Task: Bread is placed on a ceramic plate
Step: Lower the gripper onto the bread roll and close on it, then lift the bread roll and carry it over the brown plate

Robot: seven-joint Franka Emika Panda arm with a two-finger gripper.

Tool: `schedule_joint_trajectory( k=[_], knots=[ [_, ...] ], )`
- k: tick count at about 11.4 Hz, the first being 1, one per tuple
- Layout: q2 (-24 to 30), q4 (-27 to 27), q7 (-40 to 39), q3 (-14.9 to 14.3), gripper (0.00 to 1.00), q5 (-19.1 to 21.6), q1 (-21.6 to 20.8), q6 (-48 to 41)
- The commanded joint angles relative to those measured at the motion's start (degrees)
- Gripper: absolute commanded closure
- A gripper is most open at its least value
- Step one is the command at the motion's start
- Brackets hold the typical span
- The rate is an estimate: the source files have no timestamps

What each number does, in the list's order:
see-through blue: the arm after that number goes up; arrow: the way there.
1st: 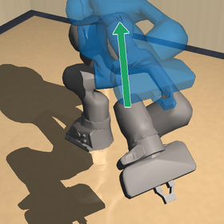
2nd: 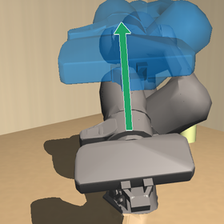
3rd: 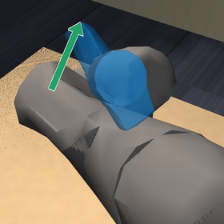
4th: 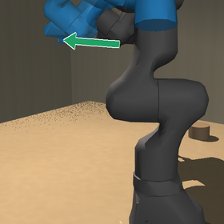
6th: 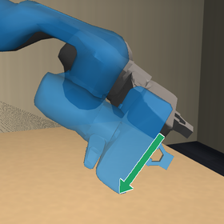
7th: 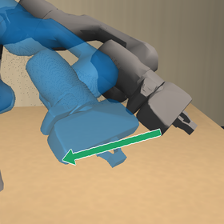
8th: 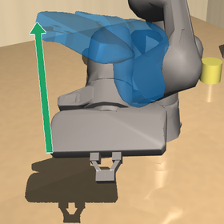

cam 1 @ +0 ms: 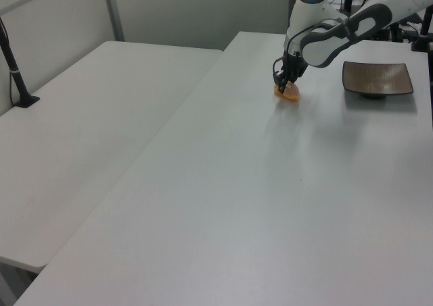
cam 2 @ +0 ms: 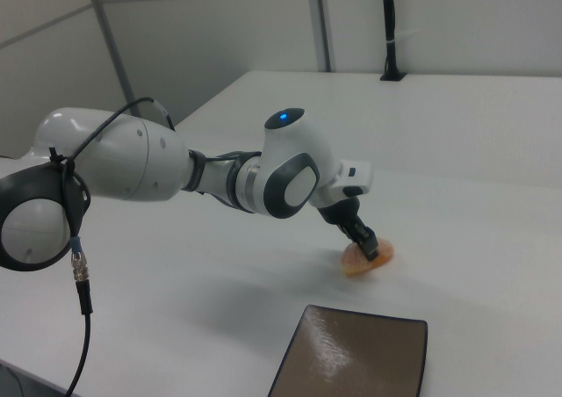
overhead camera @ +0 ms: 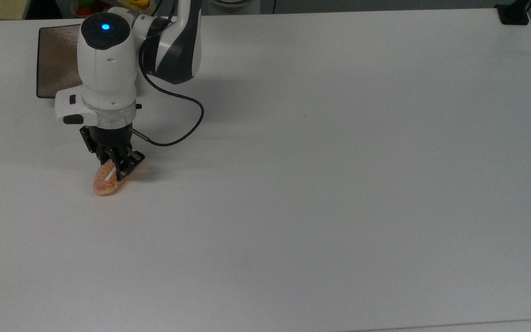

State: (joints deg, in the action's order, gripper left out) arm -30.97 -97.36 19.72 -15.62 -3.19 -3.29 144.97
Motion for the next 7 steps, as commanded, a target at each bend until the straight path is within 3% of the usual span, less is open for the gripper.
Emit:
schedule_joint_trajectory(
  k=[1, 7],
  knots=[
    [5.02, -0.64, 1.03, -0.11, 0.64, -0.77, 0.30, -0.12],
    [21.28, -8.80, -19.68, -0.63, 0.64, -0.50, 4.87, -16.36]
  ],
)
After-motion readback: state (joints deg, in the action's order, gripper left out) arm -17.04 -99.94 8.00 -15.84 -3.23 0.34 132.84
